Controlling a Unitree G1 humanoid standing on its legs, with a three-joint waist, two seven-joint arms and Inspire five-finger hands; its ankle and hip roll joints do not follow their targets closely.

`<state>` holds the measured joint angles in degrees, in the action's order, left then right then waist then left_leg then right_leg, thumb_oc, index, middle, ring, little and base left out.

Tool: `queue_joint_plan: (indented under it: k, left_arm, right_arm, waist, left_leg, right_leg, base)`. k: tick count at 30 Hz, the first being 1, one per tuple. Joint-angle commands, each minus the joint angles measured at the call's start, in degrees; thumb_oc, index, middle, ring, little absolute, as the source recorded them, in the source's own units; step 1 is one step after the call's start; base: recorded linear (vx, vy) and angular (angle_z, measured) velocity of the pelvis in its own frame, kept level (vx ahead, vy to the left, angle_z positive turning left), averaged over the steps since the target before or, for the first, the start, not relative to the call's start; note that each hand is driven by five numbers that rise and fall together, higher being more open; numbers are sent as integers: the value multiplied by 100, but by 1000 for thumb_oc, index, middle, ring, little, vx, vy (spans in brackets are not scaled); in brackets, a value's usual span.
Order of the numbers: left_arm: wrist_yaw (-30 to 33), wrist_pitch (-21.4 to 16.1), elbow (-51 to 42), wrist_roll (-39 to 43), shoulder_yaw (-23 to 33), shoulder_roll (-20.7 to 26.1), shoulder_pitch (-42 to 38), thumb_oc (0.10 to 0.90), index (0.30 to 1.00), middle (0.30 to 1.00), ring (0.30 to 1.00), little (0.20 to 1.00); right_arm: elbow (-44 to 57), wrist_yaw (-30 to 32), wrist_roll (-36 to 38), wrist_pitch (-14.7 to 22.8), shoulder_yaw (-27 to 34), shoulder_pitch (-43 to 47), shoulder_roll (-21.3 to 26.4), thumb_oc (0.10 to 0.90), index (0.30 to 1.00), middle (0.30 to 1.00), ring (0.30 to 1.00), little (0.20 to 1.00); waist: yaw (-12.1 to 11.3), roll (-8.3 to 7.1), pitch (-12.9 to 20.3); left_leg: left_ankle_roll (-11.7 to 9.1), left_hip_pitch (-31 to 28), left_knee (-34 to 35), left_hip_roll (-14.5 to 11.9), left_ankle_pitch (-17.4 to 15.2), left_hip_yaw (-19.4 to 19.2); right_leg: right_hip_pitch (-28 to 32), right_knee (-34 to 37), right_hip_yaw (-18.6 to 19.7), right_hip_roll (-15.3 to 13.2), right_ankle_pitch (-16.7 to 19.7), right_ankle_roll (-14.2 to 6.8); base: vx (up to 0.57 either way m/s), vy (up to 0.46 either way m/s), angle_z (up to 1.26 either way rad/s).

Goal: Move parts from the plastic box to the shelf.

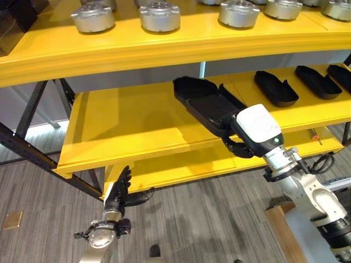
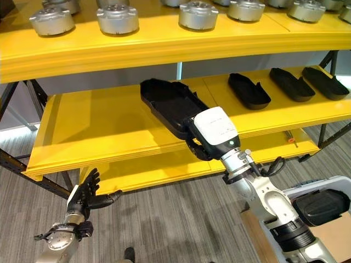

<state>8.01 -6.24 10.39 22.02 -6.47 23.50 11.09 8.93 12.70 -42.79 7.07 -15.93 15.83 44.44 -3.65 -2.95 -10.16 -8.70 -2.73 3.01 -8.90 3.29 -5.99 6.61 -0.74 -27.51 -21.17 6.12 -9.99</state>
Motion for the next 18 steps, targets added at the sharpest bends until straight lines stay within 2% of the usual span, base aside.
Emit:
queue_joint_plan:
  k: [1,6,12,15,16,17,18]
  left_arm:
    - [-50,-475,-450,-189,109,92,-222,900,1000,1000,1000,1000]
    - [-92,-465,-495,-186,188,86,-74,900,1000,1000,1000,1000]
    - [-138,-457,-555,-152,272,138,97,900,1000,1000,1000,1000]
    - [-178,-447,-575,-125,269,204,181,900,1000,1000,1000,1000]
    - [-178,-446,-577,-124,275,205,181,900,1000,1000,1000,1000]
    - [-197,-448,-601,-107,249,280,201,900,1000,1000,1000,1000]
    - [-205,-452,-624,-86,258,301,208,900,1000,1000,1000,1000]
  right_arm:
    - [402,541,-17,-104,577,567,68,400,300,300,300,300]
    - [47,384,121,-143,279,733,-141,400,300,300,300,300]
    - [-290,278,217,-150,-73,1056,-306,400,300,300,300,300]
    - [-591,240,340,-188,-334,1391,-454,400,300,300,300,300]
    - [-609,248,341,-185,-346,1409,-459,400,300,300,300,300]
    - [-826,229,427,-226,-502,1601,-547,400,300,300,300,300]
    - [-960,265,465,-239,-574,1718,-597,400,300,300,300,300]
  waist:
    - [23,-118,726]
    - [-217,-302,735]
    - [-456,-403,697]
    - [-692,-493,642]
    - [-679,-495,641]
    - [-833,-540,592]
    - [-869,-553,555]
  left_leg:
    - [223,-59,199,-235,133,-274]
    - [261,12,199,-150,87,-241]
    - [249,71,196,-149,69,-160]
    - [252,204,198,-124,96,-48]
    - [252,209,198,-122,99,-39]
    - [257,298,197,-98,122,41]
    - [260,347,194,-79,135,94]
  right_leg:
    - [-214,-397,41,-239,232,-333]
    - [-127,-322,-122,-272,374,-412]
    - [-33,-254,-267,-236,436,-447]
    - [20,-224,-429,-213,492,-464]
    - [24,-220,-440,-213,493,-464]
    - [56,-216,-533,-203,493,-463]
    - [70,-222,-593,-206,482,-460]
  base:
    - [47,55,5]
    - [23,23,4]
    - [20,3,11]
    - [2,-10,16]
    - [5,-19,41]
    - [-3,-12,65]
    - [-13,-24,57]
